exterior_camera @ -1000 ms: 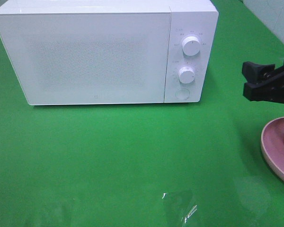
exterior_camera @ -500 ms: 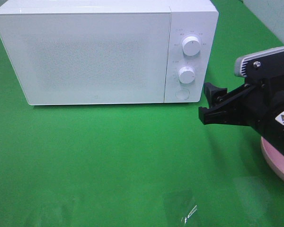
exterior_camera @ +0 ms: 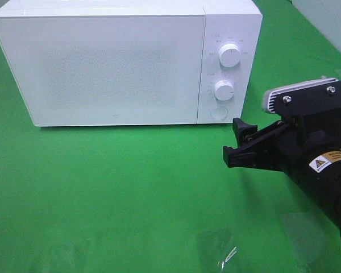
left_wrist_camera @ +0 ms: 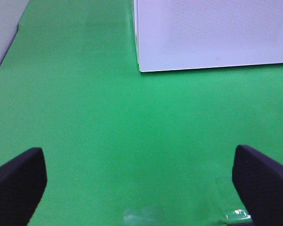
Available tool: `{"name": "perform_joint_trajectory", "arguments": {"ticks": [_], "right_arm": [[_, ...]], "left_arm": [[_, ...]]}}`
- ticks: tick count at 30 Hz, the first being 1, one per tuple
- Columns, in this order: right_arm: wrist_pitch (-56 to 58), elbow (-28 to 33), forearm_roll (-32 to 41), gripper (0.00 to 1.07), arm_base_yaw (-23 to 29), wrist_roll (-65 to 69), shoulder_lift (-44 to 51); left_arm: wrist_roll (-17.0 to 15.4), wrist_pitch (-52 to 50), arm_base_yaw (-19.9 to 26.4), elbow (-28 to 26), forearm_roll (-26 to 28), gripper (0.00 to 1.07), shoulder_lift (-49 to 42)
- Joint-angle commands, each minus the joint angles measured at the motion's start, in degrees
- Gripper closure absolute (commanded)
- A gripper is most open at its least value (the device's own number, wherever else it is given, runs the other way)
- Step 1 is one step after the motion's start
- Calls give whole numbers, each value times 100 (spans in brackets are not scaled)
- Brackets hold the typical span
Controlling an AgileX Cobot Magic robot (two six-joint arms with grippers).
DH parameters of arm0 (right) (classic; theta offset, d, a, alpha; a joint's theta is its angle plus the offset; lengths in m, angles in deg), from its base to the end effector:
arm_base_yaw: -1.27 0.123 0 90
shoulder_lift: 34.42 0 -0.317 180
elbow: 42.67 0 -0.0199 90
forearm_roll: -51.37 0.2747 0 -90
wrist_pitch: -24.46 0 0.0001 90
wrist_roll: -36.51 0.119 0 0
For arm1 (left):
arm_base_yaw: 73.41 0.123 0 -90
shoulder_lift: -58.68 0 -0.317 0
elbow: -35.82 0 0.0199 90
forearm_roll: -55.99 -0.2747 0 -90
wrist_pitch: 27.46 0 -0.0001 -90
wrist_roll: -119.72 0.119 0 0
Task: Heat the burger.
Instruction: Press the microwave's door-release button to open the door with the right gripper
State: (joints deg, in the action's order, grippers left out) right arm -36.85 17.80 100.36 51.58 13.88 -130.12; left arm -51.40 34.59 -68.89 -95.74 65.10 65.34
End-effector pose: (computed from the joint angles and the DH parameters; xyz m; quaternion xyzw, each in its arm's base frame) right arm 0.2180 0.1393 0.1705 -0.0826 0.7723 0.0179 0.6296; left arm 0.0054 -0.0163 0.2800 0.0372 0.8498 -0.0181 0.5254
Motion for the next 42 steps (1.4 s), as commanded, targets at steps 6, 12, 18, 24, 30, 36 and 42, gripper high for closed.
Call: {"name": "perform_joint_trajectory", "arguments": {"ticks": [6,12,18,24,30,36,42], "right_arm": [[-80,6,-29,56,34,2756,0],[-23,6,-63,86,34,5879,0],[80,6,-332,101,34,7821,0],[86,6,-1014,107,34,10050,-17],[367,6,-951,107,34,9889,-183],[378,6,-928,107,34,9901,-476],[344,-17,-756,107,29,9924,-728]], "left_arm": [[-6,-80,-34,0,34,7,-132],[-6,-80,-34,0,34,7,-132],[-6,-80,-34,0,34,7,-132],[-6,-80,-34,0,34,7,-132],[-6,-80,-34,0,34,7,-132],[-6,-80,-34,0,34,7,-132],[-6,-80,-34,0,34,7,-132]]}}
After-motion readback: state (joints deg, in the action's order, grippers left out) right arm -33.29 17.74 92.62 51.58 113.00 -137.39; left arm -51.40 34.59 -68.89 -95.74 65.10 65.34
